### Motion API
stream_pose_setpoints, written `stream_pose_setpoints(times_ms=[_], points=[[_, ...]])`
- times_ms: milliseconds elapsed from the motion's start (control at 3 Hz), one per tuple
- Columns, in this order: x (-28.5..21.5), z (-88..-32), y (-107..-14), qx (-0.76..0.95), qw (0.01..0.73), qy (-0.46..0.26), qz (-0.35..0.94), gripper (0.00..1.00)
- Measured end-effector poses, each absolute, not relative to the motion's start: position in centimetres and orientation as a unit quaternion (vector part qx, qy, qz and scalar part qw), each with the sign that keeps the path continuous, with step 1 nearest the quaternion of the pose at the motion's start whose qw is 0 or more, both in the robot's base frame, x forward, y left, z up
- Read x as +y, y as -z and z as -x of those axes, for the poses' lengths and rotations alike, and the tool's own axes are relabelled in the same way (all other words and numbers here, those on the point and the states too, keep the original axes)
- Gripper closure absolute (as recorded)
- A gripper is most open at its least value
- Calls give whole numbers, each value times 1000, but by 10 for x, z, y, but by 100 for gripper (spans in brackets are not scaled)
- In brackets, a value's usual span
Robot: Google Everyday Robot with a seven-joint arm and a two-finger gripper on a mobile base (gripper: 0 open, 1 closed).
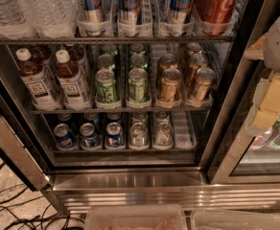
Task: Pick coke can from top shelf of fridge
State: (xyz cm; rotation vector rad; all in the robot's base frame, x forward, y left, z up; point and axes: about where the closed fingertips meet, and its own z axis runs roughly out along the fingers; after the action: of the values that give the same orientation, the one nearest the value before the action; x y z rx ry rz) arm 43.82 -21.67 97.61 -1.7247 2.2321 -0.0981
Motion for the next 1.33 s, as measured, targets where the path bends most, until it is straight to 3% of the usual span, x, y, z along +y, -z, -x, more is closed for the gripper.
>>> stream_pose_setpoints(times_ms=[667, 1333], points=[[-210, -441, -956, 782, 159, 31, 602, 0], [-165, -415, -861, 776, 198, -57, 596, 0]])
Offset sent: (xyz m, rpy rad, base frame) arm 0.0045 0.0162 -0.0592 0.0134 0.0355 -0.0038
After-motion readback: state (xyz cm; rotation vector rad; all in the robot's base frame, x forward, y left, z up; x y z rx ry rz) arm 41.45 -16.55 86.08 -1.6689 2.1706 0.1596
